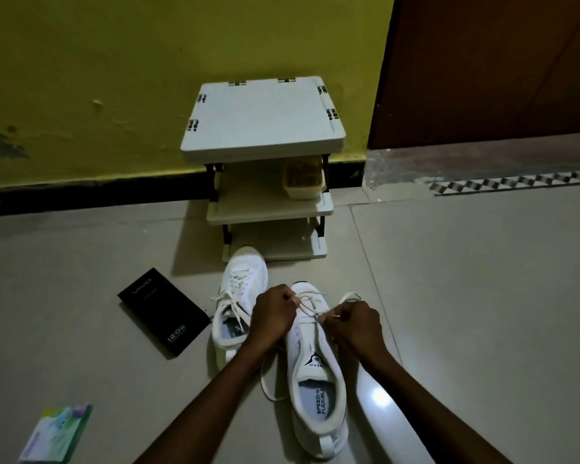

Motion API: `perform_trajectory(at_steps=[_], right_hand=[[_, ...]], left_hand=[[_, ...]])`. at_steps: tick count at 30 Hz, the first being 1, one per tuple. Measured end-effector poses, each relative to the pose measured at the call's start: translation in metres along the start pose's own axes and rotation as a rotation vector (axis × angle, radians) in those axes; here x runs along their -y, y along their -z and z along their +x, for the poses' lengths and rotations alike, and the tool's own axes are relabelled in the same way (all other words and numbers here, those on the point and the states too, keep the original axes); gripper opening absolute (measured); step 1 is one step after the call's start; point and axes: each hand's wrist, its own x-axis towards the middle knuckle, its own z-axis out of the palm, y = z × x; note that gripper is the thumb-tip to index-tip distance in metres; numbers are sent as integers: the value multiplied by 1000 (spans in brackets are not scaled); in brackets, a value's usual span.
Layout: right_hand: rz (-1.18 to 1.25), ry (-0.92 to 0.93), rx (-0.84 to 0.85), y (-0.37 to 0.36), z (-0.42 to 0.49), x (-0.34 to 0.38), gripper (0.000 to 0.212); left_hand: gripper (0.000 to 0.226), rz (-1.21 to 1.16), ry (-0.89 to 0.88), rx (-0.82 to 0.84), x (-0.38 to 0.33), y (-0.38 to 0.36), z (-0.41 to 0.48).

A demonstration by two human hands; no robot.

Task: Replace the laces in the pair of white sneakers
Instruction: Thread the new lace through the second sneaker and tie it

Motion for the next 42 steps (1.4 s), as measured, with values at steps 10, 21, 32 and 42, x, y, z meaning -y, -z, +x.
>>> perform_trajectory(at_steps=[10, 21, 32, 42], right_hand=[[-33, 29, -93, -13, 13, 13, 13], [342, -88, -112, -12, 15, -6, 19], [530, -74, -168, 21, 18, 14, 16], [391, -53, 141, 40, 19, 31, 13]], left_hand=[[11, 16, -94, -23, 11, -21, 14], [11, 62, -210, -145, 25, -39, 16], [18, 97, -198, -161, 25, -42, 13], [22, -93, -51, -75, 10, -21, 14]])
